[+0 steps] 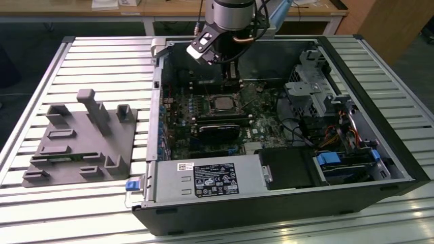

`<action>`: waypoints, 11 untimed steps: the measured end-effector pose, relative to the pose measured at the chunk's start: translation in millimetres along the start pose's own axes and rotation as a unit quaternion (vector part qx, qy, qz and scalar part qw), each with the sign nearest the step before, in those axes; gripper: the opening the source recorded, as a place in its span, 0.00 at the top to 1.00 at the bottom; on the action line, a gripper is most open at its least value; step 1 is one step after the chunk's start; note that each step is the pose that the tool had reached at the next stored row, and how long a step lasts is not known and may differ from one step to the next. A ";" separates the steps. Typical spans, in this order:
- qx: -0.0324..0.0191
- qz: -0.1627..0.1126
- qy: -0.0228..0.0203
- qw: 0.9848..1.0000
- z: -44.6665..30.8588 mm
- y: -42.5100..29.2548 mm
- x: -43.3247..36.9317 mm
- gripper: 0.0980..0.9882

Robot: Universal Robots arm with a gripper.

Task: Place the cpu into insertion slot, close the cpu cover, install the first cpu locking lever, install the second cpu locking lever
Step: 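Close the cpu cover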

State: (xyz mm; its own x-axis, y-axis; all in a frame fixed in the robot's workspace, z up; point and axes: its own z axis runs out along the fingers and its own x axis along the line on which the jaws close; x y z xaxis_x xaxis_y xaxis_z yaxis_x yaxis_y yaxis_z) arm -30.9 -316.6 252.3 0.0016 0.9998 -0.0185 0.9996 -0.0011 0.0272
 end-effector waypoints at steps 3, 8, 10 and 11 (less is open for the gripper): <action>0.000 0.000 0.000 1.000 -1.1 0.0 0.0 0.99; 0.000 0.000 0.000 1.000 -5.3 0.1 -0.1 0.99; 0.000 0.000 0.000 1.000 -6.7 0.2 -0.1 0.99; 0.000 0.000 0.000 1.000 -7.3 0.2 -0.1 0.99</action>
State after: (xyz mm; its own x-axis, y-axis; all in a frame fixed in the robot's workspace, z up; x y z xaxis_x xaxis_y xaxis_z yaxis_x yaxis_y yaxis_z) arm -30.9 -316.6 259.6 0.0016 0.9998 -0.0186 0.9996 -0.0011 0.0271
